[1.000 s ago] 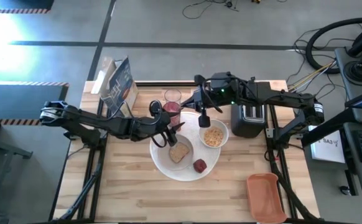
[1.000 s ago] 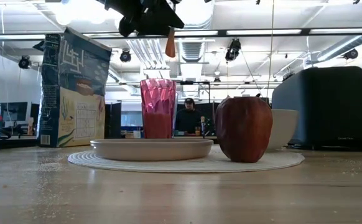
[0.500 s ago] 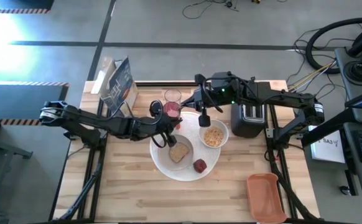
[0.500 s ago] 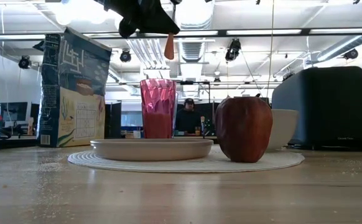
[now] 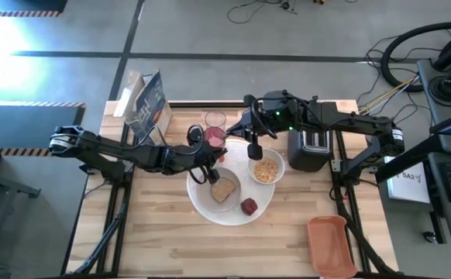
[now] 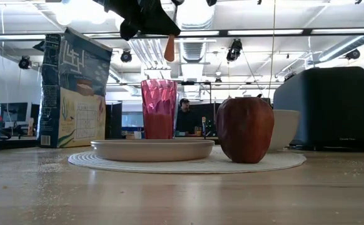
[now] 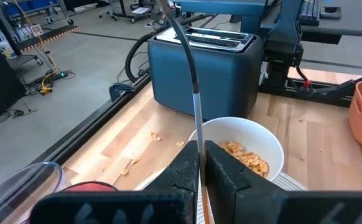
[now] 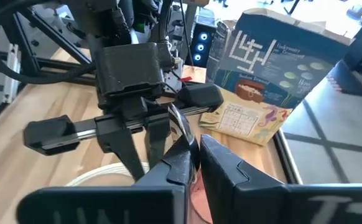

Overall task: Arrange a breakfast setting
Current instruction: Put the orange spoon to the right side of the white placemat

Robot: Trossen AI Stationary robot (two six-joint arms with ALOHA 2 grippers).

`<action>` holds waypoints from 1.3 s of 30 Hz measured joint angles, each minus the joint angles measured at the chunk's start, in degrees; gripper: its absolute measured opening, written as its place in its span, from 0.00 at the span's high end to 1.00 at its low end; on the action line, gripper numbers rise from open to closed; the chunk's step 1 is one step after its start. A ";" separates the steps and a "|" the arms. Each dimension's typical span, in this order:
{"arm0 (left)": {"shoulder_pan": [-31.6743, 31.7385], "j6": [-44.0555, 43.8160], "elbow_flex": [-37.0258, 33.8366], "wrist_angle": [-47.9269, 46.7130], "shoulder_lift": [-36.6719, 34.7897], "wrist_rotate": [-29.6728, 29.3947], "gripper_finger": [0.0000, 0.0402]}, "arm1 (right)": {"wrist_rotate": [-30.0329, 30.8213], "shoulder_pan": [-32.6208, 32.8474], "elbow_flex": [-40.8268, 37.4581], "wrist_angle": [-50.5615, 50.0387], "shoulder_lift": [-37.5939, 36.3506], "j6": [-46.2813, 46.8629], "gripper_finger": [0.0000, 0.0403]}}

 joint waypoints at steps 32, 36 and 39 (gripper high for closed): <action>1.40 0.15 0.11 -1.10 -1.75 -0.82 1.00 | 22.07 -0.28 -0.11 -5.62 -3.96 12.74 0.48; 1.40 0.14 0.11 -0.71 -1.86 -0.82 1.00 | 21.00 -0.28 -0.11 -3.11 -4.28 9.98 0.48; 1.53 0.16 0.11 -0.66 -1.86 -0.42 1.00 | 17.19 -0.31 -0.11 -0.34 -4.31 9.05 0.48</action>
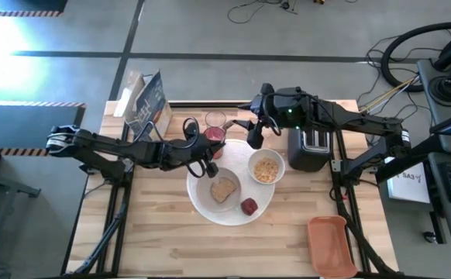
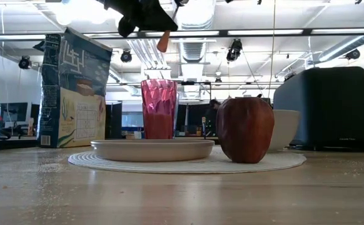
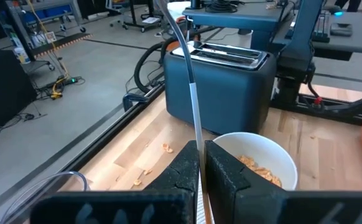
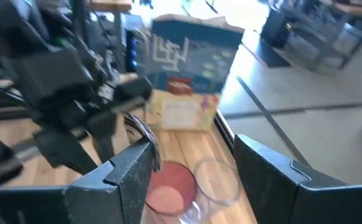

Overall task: Arrange a breakfast setting
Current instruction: Put the orange spoon to the right side of the white placemat

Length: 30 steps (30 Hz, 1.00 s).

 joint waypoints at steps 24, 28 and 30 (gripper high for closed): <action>1.47 4.21 0.68 0.98 -0.17 -1.57 1.00 | 9.28 -0.28 0.24 -1.54 -6.43 7.09 0.48; 1.56 7.87 2.81 1.23 -0.25 -4.93 1.00 | 8.85 -0.17 0.18 -6.50 -5.58 10.33 0.48; 1.60 9.68 3.82 1.58 -0.31 -6.36 1.00 | 8.81 -0.03 -0.10 -7.39 -4.75 11.14 0.48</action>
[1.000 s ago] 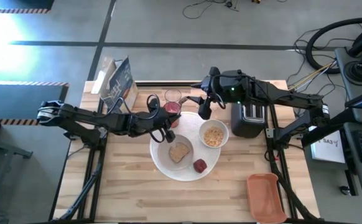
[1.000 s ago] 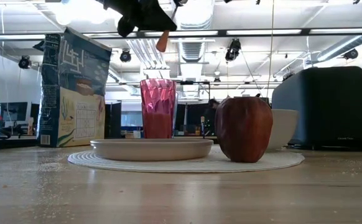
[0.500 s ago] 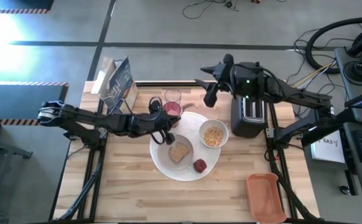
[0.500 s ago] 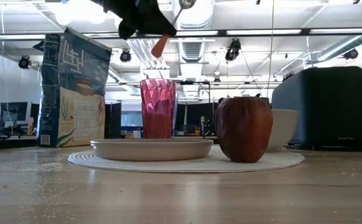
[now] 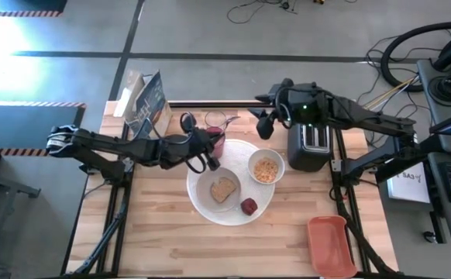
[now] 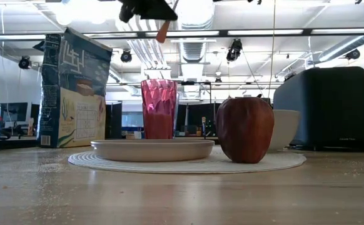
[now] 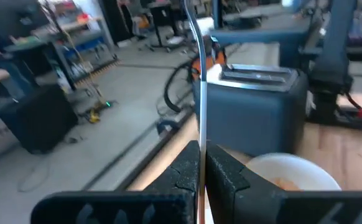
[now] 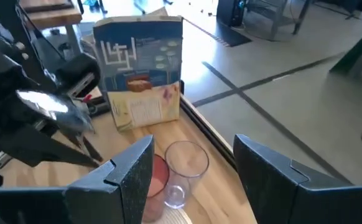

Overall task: Arrange a breakfast setting
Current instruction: Put the orange spoon to the right side of the white placemat

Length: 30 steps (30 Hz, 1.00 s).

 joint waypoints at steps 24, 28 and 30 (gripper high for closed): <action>2.37 6.00 -0.11 18.54 1.69 2.34 1.00 | -11.11 1.04 -11.94 28.65 4.14 -1.41 0.48; 2.65 5.91 -0.13 18.85 1.73 2.35 1.00 | -11.54 0.99 -12.00 29.03 4.27 -1.43 0.48; 2.78 5.85 -0.13 19.13 1.73 2.38 1.00 | -12.90 1.01 -12.00 30.39 4.27 -1.32 0.48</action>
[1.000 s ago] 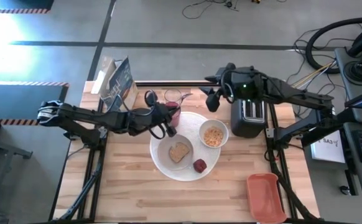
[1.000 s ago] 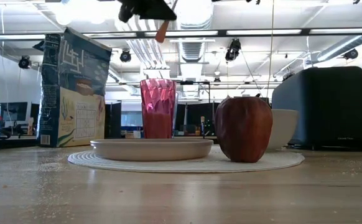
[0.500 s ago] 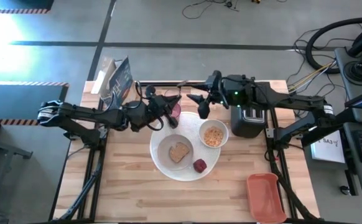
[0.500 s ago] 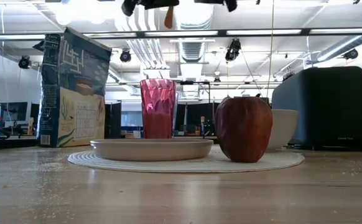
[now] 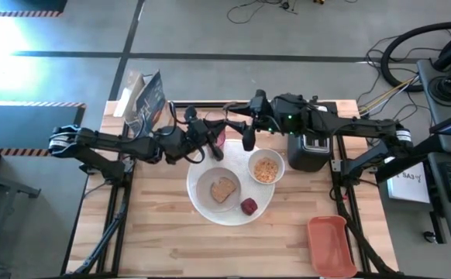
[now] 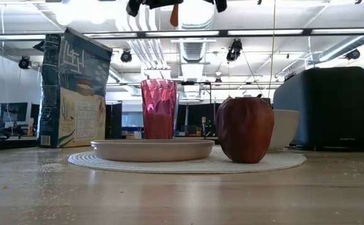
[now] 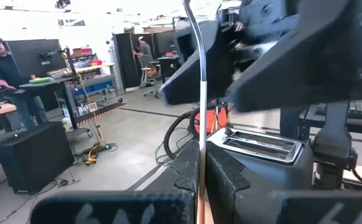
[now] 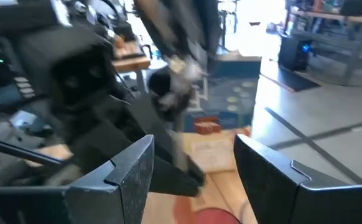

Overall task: Arrange a breakfast setting
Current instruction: Put the orange spoon to the right side of the white placemat

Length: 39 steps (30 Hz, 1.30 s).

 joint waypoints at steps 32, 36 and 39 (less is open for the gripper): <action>0.44 -0.56 -0.07 3.48 1.77 4.95 1.00 | -1.32 0.02 0.02 0.89 0.42 -1.62 0.97; 0.44 -0.62 -0.07 3.46 1.77 4.99 1.00 | -1.29 0.02 0.02 0.84 0.42 -1.55 0.98; 0.44 -1.81 -0.07 3.18 1.77 5.80 1.00 | -1.31 0.02 0.02 0.42 0.42 -1.49 0.98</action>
